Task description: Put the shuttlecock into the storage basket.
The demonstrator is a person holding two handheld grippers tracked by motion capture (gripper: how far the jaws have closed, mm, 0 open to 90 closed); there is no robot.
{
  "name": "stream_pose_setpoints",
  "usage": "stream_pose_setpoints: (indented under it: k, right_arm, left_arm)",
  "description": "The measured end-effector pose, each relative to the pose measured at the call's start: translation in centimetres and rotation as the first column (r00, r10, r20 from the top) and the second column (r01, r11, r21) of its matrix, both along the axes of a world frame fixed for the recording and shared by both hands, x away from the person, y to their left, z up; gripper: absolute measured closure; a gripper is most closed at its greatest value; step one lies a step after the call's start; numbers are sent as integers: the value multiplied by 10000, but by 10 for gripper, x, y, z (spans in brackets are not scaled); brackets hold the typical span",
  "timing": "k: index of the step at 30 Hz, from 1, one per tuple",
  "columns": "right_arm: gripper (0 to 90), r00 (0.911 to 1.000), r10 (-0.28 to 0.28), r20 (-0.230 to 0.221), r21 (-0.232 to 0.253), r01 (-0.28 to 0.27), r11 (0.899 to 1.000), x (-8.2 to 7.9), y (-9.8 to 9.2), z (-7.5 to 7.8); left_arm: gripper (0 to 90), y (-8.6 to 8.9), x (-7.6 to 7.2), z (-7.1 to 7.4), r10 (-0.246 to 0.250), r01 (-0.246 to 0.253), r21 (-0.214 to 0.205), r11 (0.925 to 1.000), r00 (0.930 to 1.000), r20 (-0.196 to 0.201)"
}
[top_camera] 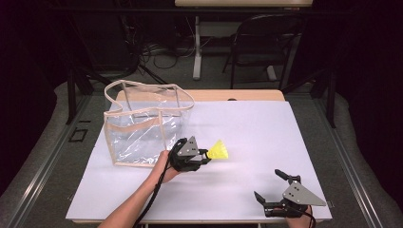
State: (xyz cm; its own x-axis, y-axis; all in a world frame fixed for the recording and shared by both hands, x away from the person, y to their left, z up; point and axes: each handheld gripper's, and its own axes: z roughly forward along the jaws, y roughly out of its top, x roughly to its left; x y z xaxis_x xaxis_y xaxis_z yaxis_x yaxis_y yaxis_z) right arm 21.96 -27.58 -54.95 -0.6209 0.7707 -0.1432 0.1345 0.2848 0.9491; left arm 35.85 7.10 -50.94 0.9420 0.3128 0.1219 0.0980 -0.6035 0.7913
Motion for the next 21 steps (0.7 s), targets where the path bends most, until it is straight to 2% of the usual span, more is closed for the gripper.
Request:
stream_pose_setpoints:
  k: [21]
  right_arm:
    - [3, 10000, -17, -16, -42, 17, 10000, 0, 0, 0]
  left_arm:
    - [651, 18, 13, 17, 780, -776, -178, 9968, 9967, 210]
